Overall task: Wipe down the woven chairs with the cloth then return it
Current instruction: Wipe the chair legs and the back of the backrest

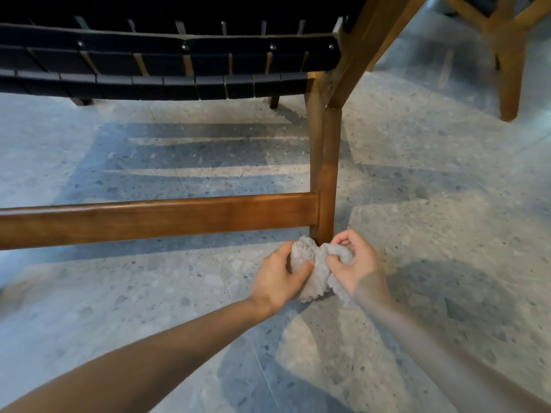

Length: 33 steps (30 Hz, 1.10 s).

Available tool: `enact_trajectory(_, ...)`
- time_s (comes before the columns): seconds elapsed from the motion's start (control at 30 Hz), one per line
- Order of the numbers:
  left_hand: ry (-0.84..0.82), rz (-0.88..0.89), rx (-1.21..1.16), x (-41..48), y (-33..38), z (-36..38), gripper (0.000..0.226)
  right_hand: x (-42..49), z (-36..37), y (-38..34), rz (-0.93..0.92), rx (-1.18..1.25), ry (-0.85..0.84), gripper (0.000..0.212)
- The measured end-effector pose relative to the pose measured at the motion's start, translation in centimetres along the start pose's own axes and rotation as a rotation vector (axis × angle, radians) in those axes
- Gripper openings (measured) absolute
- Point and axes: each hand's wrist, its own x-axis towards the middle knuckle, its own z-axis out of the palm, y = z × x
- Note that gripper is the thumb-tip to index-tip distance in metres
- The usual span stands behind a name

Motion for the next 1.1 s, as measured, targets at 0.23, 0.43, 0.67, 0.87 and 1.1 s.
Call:
enact_trajectory(0.23, 0.057, 0.115, 0.045, -1.2, 1.8, -9.8, 0.029, 1.3, 3.0, -6.6, -0.344, 0.089, 0.066, 0.024)
enact_trajectory(0.43, 0.036, -0.014, 0.379, -2.5, 4.5, -20.1, 0.026, 2.5, 6.1, -12.2, -0.406, 0.169, -0.19, 0.023)
enact_trajectory(0.67, 0.31, -0.185, 0.525, -8.7, 7.4, -31.7, 0.053, 5.2, 9.2, -24.4, -0.592, 0.028, -0.557, 0.013)
enact_trajectory(0.87, 0.57, -0.294, 0.467, -12.1, 5.5, -38.6, 0.038, 4.4, 14.2, -33.4, -0.74, -0.056, -0.476, 0.014)
enact_trajectory(1.1, 0.659, -0.384, 0.301, -12.7, 1.6, -46.3, 0.042, 2.4, 20.2, -40.5, -0.656, -0.154, -0.452, 0.017)
